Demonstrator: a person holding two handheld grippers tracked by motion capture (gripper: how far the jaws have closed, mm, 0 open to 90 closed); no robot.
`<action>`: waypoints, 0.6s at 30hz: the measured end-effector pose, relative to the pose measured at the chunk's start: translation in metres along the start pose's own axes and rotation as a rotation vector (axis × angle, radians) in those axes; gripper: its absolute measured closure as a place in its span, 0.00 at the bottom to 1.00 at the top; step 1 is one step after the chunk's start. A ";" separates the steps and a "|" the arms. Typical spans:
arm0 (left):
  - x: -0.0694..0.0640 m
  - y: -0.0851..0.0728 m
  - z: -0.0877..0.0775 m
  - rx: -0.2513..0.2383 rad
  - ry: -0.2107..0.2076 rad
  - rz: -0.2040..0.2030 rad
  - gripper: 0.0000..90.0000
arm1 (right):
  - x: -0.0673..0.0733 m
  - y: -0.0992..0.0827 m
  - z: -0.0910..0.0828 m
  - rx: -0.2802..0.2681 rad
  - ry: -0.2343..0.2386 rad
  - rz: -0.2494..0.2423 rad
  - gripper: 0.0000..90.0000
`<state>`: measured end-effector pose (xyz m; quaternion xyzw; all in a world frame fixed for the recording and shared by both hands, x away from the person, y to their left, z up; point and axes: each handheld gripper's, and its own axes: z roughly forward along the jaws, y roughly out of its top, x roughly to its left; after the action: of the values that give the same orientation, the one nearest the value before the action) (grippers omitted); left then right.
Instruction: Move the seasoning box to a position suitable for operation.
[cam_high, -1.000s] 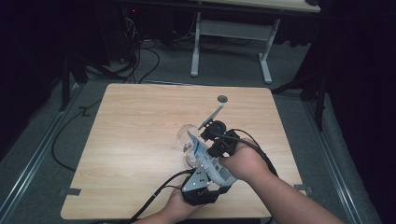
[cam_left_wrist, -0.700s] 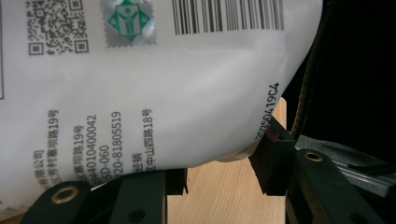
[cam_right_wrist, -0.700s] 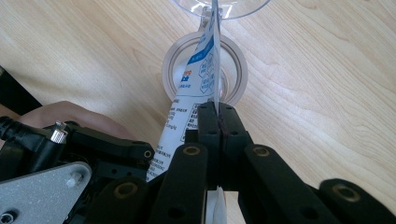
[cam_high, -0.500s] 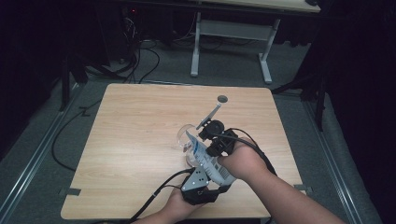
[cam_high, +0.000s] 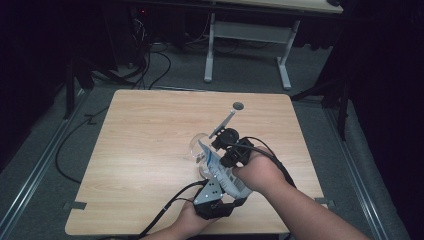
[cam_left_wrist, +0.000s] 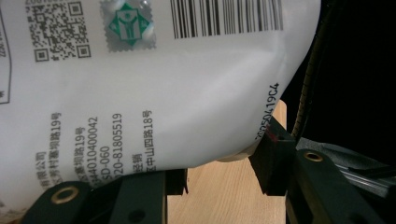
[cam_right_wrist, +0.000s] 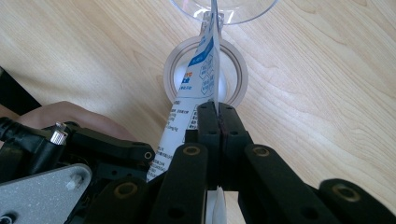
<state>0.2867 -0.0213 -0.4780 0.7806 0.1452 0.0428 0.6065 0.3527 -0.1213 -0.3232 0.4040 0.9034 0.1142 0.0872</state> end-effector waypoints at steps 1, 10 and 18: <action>0.000 0.000 0.000 0.000 0.000 -0.001 0.68 | 0.000 0.000 0.000 -0.001 0.000 -0.002 1.00; 0.000 0.000 0.000 -0.002 -0.005 -0.005 0.68 | 0.001 0.000 0.000 0.003 -0.001 0.006 1.00; 0.000 0.001 0.000 -0.006 -0.006 -0.010 0.68 | -0.001 0.001 0.001 -0.002 -0.002 -0.015 1.00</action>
<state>0.2868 -0.0216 -0.4773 0.7781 0.1471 0.0377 0.6095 0.3542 -0.1208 -0.3239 0.3970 0.9063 0.1142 0.0893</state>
